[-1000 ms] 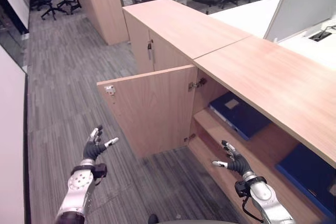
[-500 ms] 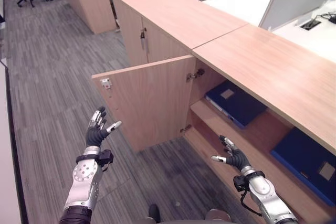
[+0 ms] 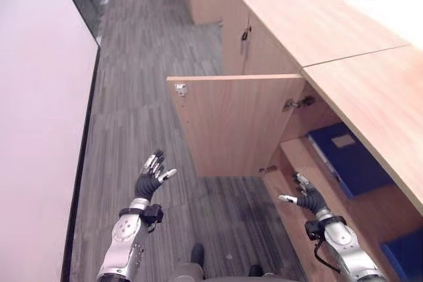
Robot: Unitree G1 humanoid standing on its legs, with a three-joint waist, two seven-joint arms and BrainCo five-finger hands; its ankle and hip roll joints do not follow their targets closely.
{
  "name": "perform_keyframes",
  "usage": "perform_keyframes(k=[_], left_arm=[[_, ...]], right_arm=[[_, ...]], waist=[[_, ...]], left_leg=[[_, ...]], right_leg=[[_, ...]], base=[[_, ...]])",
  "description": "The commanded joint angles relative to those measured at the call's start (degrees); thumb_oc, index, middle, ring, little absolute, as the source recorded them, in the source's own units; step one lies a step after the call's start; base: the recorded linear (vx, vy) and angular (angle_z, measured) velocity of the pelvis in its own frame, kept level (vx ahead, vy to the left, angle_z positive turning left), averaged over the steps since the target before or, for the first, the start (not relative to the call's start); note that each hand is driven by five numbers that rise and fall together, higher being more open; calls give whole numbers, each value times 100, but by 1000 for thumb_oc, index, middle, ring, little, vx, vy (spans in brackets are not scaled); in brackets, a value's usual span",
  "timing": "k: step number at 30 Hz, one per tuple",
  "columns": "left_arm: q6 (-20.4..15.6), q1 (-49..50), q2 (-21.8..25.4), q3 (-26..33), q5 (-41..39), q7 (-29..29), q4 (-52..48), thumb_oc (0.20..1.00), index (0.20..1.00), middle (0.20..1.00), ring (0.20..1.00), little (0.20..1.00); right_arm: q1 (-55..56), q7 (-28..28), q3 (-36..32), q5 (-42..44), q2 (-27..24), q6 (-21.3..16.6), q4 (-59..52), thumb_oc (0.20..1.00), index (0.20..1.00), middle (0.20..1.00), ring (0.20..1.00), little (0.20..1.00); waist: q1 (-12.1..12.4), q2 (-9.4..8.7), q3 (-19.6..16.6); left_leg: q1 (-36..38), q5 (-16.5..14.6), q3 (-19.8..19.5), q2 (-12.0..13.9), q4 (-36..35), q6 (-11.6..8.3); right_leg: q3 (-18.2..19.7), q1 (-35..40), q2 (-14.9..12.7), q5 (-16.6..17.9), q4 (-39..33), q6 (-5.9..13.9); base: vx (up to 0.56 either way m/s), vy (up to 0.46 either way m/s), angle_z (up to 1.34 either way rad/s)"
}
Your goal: Put the empty folder in the office cabinet
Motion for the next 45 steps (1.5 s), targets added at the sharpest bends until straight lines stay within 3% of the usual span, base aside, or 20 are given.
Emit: perform_keyframes(k=[1,6,18,19,20,21,22,25,27,28,31,35,37,38,41,43,45], left_arm=[[-240,-159,261,152,-88,-101,-316,1000,1000,1000,1000,1000],[-252,113,284,236,3,-151,-272,1000,1000,1000,1000,1000],[-256,205,467,376,78,-202,-433,1000,1000,1000,1000,1000],[-241,211,480,360,86,-224,-445,1000,1000,1000,1000,1000],[-220,178,514,317,100,-244,-487,1000,1000,1000,1000,1000],[-219,172,515,318,100,-244,-486,1000,1000,1000,1000,1000],[-220,167,514,287,102,-249,-497,1000,1000,1000,1000,1000],[-205,188,521,241,183,-259,-534,1000,1000,1000,1000,1000],[-204,200,516,238,206,-272,-521,1000,1000,1000,1000,1000],[-202,189,515,234,181,-261,-505,1000,1000,1000,1000,1000],[-171,175,528,210,177,-246,-456,1000,1000,1000,1000,1000],[-180,147,437,231,47,-230,-321,1000,1000,1000,1000,1000],[-147,175,363,216,-56,-284,-309,1000,1000,1000,1000,1000],[-147,175,361,217,-56,-285,-310,1000,1000,1000,1000,1000],[-136,217,295,232,-131,-313,-367,1000,1000,1000,1000,1000],[-151,207,224,253,-149,-281,-335,1000,1000,1000,1000,1000],[-167,234,168,273,-152,-246,-332,1000,1000,1000,1000,1000]], right_arm=[[-179,-115,-56,236,30,-282,-102,1000,1000,1000,1000,1000],[-81,5,-60,158,142,-265,-61,1000,1000,1000,1000,1000],[-26,105,-91,153,394,-191,-103,1000,1000,1000,1000,1000],[-22,110,-100,144,408,-185,-103,1000,1000,1000,1000,1000],[-45,118,-128,133,460,-169,-58,1000,1000,1000,1000,1000],[-51,118,-130,133,461,-169,-57,1000,1000,1000,1000,1000],[-95,97,-126,100,505,-161,-21,1000,1000,1000,1000,1000],[-173,103,-145,92,583,-142,24,1000,1000,1000,1000,1000],[-134,105,-177,110,619,-152,-27,1000,1000,1000,1000,1000],[-125,100,-186,133,619,-154,-44,1000,1000,1000,1000,1000],[-63,44,-147,217,594,-176,-6,1000,1000,1000,1000,1000],[-36,56,-82,277,501,-185,32,1000,1000,1000,1000,1000],[33,150,-24,318,368,-221,-11,1000,1000,1000,1000,1000],[32,151,-24,319,365,-223,-9,1000,1000,1000,1000,1000],[-53,168,-4,392,184,-242,-11,1000,1000,1000,1000,1000],[-141,165,48,406,135,-222,51,1000,1000,1000,1000,1000],[-165,169,73,411,130,-205,16,1000,1000,1000,1000,1000]], waist=[[-40,-109,-78],[35,-4,-370],[96,-74,-452],[96,-71,-428],[87,-31,-327],[107,-44,-333],[84,4,-241],[44,140,-104],[8,128,-102],[-9,95,-78],[-9,-31,-105],[-31,2,-163],[-43,18,-186],[-47,26,-181],[21,69,39],[66,57,112],[138,29,146]], left_leg=[[560,-820,460,803,398,34],[952,-740,154,707,-714,2],[1225,-963,185,304,-937,311],[1212,-999,201,263,-906,363],[1206,-1057,240,232,-846,479],[1191,-1062,261,218,-837,486],[1236,-1093,302,212,-846,561],[1396,-1045,407,206,-1051,658],[1505,-1072,440,174,-1143,637],[1527,-1085,440,125,-1149,628],[1397,-1051,412,27,-1115,565],[1373,-1079,434,118,-991,450],[1328,-1128,404,306,-615,255],[1320,-1144,398,317,-588,247],[689,-682,328,619,727,-67],[451,-598,196,669,1094,-96],[294,-727,68,626,880,-42]], right_leg=[[196,140,-302,86,-306,709],[277,207,-323,78,-314,807],[388,96,-687,175,38,1011],[423,23,-724,147,213,1034],[520,-257,-806,85,871,1088],[555,-317,-830,50,948,1095],[583,-558,-892,77,1390,1205],[446,-1099,-1004,473,2366,1418],[308,-1150,-985,448,2332,1418],[224,-1116,-963,387,2016,1385],[-55,-711,-734,135,909,1031],[118,-508,-536,203,481,933],[130,-207,-428,217,94,814],[123,-190,-415,226,72,808],[50,89,-294,180,-348,625],[114,141,-259,70,-384,604],[202,123,-259,34,-384,632]], base=[[54,55,2],[131,120,11],[14,114,4],[-63,163,-15],[-62,140,-18],[-75,166,-25],[-48,113,-20],[-52,116,-17],[71,8,-20],[121,-69,-17],[92,-130,4],[103,-110,17],[137,-153,-3],[35,-118,0],[-8,-128,-16],[54,-33,-14],[62,-3,-46]])
